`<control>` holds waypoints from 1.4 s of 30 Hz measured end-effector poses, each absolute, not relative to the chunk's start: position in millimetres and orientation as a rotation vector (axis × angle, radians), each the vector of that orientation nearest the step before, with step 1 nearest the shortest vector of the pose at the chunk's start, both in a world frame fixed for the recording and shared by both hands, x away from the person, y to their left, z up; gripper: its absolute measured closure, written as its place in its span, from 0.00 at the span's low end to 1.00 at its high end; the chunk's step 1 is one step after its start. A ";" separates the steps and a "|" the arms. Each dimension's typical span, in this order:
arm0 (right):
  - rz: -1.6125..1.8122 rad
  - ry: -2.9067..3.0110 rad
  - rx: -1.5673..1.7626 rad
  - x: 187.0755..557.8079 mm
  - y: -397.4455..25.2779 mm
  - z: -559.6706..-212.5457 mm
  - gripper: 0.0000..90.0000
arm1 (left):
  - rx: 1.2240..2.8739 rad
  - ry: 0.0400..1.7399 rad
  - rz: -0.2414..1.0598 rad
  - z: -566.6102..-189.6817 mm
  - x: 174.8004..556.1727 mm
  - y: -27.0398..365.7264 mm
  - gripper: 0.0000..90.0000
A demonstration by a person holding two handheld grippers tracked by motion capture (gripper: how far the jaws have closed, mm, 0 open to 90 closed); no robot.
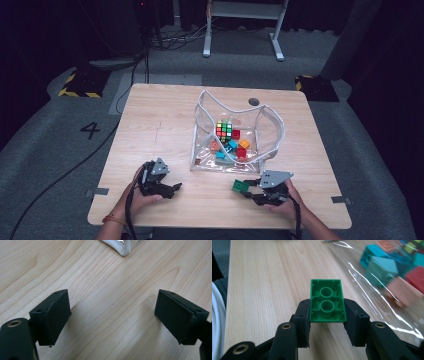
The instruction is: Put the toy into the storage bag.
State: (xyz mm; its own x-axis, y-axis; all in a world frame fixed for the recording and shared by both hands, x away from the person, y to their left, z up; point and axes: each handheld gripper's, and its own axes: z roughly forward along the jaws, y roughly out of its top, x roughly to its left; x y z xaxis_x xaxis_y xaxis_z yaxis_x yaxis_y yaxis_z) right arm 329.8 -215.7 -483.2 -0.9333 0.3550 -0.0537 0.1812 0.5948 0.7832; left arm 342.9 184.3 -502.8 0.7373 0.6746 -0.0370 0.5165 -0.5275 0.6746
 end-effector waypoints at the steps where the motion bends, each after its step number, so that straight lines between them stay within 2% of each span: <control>1: 1.245 2.620 0.470 328.9 -220.6 -482.9 0.66 | 2.251 0.892 0.303 -502.7 342.9 184.4 0.15; 15: 1.216 2.515 0.676 322.3 -289.1 -483.4 0.66 | 2.250 0.895 0.302 -502.8 342.7 184.4 0.15; 26: 1.191 2.372 0.798 332.3 -330.0 -477.1 0.66 | 2.251 0.896 0.302 -502.7 342.7 184.5 0.15; 34: 1.218 2.280 0.859 347.6 -350.3 -460.1 0.66 | 2.250 0.896 0.299 -502.8 342.6 184.4 0.15; 42: 1.224 2.205 0.862 374.6 -361.0 -428.4 0.66 | 2.250 0.895 0.301 -502.8 342.8 184.4 0.15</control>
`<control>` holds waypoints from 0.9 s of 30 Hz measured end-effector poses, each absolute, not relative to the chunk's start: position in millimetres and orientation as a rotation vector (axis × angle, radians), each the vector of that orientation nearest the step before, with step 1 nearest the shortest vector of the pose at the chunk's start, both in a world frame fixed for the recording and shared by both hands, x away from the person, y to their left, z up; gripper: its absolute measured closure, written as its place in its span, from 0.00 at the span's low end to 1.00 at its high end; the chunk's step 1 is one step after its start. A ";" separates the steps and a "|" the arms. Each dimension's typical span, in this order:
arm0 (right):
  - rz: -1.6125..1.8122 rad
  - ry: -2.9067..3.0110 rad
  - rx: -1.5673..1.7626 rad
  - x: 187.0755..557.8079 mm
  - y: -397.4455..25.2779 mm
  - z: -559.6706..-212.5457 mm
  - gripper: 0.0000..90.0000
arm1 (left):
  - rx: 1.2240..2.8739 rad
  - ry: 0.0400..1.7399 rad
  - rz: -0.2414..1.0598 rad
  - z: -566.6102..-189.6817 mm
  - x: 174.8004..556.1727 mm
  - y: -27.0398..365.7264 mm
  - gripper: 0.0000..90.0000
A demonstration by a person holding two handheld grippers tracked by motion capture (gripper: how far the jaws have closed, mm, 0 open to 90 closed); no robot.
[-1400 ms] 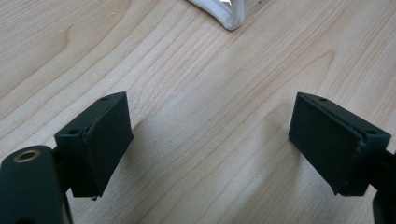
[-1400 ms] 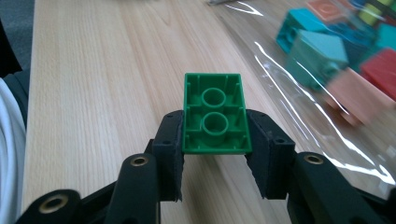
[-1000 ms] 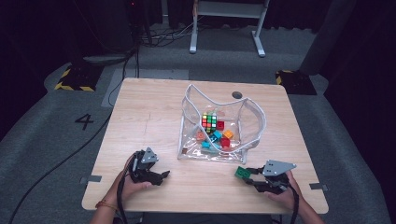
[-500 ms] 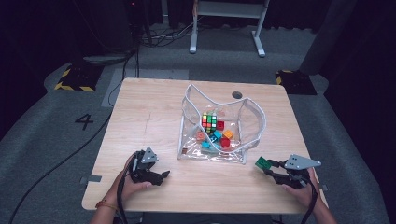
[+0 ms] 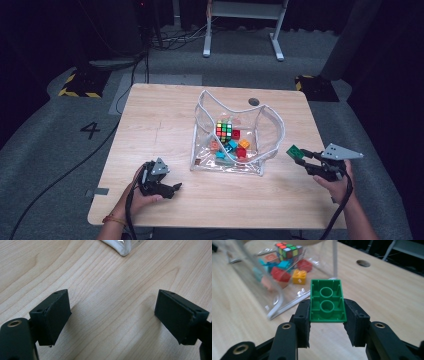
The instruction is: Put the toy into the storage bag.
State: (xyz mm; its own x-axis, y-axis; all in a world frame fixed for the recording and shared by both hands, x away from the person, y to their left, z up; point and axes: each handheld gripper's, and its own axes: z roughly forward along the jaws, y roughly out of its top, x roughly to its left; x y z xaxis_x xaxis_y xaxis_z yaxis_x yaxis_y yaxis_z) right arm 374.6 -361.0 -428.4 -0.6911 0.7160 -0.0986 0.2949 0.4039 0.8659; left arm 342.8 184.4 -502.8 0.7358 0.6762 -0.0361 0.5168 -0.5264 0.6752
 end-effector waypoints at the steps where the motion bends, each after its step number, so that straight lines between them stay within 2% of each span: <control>1: 1.232 2.199 0.865 378.0 -361.9 -424.3 0.66 | 2.250 0.895 0.301 -502.8 342.8 184.4 0.15; 14: 1.223 2.173 0.785 407.5 -351.8 -365.5 0.66 | 2.254 0.888 0.308 -502.5 343.2 184.6 0.15; 27: 1.258 2.157 0.698 415.1 -323.9 -313.0 0.66 | 2.253 0.887 0.307 -502.6 343.2 184.5 0.15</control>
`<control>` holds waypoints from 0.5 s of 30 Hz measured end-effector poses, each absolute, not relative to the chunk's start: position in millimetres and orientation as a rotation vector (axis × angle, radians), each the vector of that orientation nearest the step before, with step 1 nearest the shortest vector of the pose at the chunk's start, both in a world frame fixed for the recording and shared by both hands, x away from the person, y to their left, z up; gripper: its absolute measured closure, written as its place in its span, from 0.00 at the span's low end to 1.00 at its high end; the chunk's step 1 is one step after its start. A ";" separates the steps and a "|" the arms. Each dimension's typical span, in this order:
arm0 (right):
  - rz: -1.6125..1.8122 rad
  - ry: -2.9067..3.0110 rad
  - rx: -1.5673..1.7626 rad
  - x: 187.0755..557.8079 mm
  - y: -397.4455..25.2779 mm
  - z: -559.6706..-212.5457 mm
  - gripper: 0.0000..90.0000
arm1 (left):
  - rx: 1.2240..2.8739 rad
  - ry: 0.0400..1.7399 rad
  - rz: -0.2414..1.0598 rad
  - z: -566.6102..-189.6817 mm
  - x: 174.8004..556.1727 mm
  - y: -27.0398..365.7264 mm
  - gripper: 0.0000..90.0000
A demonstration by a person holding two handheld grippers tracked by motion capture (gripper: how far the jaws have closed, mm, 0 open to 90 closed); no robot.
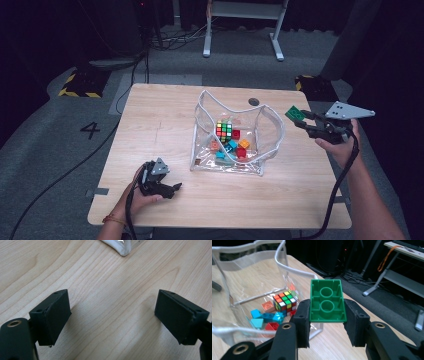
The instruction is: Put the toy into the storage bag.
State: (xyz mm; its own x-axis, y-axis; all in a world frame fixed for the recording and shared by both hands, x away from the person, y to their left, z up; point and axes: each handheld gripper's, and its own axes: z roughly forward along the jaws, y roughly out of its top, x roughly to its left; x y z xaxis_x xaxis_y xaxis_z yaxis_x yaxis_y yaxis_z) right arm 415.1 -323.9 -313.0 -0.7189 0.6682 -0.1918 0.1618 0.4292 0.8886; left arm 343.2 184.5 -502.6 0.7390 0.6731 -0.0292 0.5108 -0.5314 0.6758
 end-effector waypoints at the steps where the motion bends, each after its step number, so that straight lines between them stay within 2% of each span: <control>1: 1.259 2.166 0.692 415.6 -320.4 -311.3 0.66 | 2.254 0.888 0.308 -502.6 343.2 184.5 0.15; 15: 1.229 2.274 0.483 420.6 -267.8 -302.2 0.66 | 2.253 0.887 0.300 -502.7 343.2 184.4 0.15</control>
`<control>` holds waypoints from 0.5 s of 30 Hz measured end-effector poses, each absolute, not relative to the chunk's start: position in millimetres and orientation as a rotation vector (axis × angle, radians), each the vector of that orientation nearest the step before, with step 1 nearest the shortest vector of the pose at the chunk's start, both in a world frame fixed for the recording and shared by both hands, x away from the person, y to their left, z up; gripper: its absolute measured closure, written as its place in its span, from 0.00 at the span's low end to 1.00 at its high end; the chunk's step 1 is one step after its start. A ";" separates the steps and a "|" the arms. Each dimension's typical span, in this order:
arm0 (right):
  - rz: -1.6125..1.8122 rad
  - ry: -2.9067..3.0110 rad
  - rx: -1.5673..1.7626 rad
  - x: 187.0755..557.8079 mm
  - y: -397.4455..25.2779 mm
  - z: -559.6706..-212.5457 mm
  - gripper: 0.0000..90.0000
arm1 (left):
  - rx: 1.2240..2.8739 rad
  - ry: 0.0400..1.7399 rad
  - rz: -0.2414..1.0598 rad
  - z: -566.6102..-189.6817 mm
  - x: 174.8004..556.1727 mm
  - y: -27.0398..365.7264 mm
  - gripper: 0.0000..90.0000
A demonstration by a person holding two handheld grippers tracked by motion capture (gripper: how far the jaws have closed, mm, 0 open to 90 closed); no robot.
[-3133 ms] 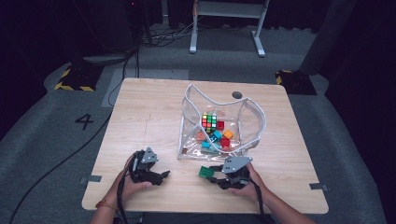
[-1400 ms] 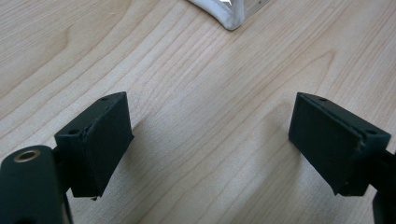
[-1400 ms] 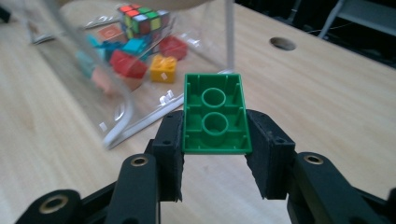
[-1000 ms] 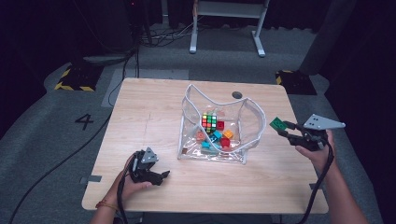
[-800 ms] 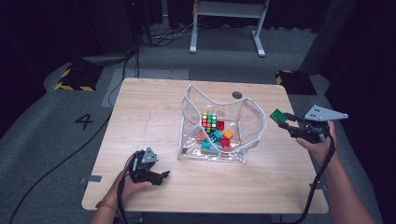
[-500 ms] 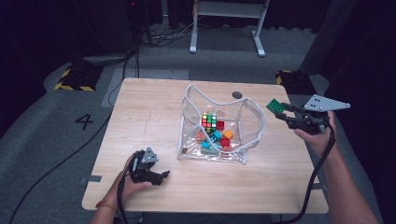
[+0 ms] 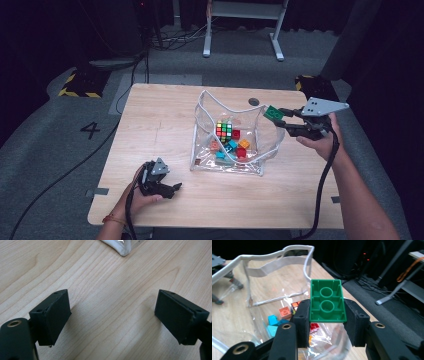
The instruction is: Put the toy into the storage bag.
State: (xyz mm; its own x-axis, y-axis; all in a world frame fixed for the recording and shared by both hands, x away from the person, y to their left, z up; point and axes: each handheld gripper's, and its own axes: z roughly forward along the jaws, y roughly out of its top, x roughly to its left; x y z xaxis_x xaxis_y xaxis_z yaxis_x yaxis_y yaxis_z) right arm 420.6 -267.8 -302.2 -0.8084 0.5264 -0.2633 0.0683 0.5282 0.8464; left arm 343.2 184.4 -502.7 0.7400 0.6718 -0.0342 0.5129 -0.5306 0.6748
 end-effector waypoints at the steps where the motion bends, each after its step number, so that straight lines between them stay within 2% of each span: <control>1: 1.231 2.285 0.477 421.5 -264.6 -302.5 0.66 | 2.253 0.887 0.301 -502.6 343.2 184.4 0.15; 15: 1.170 2.454 0.334 440.0 -221.4 -313.3 0.66 | 2.254 0.886 0.300 -502.7 343.4 184.4 0.15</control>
